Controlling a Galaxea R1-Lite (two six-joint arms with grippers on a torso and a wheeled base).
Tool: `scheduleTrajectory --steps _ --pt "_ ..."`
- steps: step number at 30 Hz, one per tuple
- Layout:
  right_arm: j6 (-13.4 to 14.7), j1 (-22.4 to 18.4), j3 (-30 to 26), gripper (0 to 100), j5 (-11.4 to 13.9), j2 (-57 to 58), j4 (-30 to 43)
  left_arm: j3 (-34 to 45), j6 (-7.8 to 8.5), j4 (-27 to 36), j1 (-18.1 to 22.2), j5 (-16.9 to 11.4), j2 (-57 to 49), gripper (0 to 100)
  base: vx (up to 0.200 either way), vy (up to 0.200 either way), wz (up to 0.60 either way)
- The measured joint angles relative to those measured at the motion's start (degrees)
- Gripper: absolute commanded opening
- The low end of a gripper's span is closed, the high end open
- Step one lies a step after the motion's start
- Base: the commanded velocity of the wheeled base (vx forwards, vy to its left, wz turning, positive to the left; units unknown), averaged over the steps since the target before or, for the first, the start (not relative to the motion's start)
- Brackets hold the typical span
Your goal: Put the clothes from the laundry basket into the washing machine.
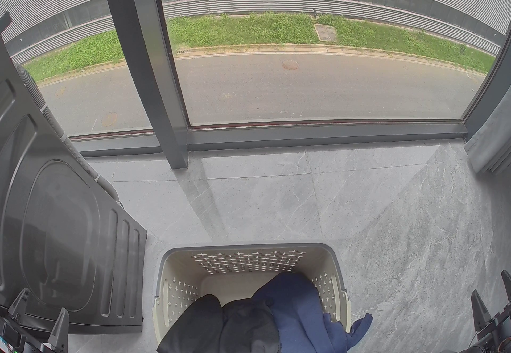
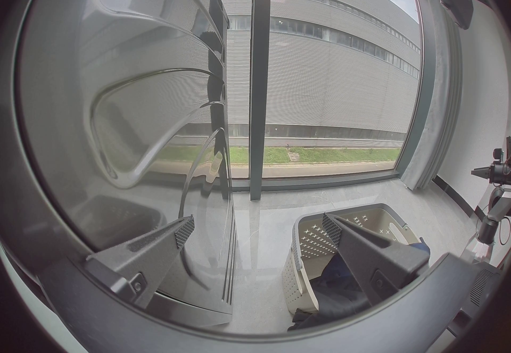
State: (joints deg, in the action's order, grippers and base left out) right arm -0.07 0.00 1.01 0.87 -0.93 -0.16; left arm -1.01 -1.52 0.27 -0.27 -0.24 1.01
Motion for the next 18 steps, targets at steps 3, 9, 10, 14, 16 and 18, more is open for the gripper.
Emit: scheduleTrajectory --steps 3,9,10,14,16,18 --pt "0.00 0.00 0.00 100 -0.02 0.00 0.00 0.00 -0.02 -0.02 0.05 0.06 0.00 100 0.000 0.000 0.00" --pt "0.00 0.00 0.00 100 0.00 0.00 0.00 0.00 -0.02 -0.02 0.00 0.04 0.02 100 0.000 0.000 0.00" --pt "0.00 -0.02 0.00 100 0.00 0.00 0.00 0.00 -0.02 -0.02 0.00 0.04 0.00 100 0.000 0.000 0.00" --pt "0.00 -0.02 0.00 100 -0.02 0.00 0.00 0.00 -0.11 -0.02 0.00 0.02 0.00 100 0.000 0.000 0.00" --pt "0.00 -0.07 0.00 100 0.00 0.00 0.00 0.00 -0.11 -0.05 0.00 0.02 0.00 100 0.000 0.000 0.00" --pt "0.00 -0.07 0.00 100 0.00 0.00 0.00 0.00 -0.11 -0.02 0.00 0.02 0.00 100 0.100 0.000 0.00"
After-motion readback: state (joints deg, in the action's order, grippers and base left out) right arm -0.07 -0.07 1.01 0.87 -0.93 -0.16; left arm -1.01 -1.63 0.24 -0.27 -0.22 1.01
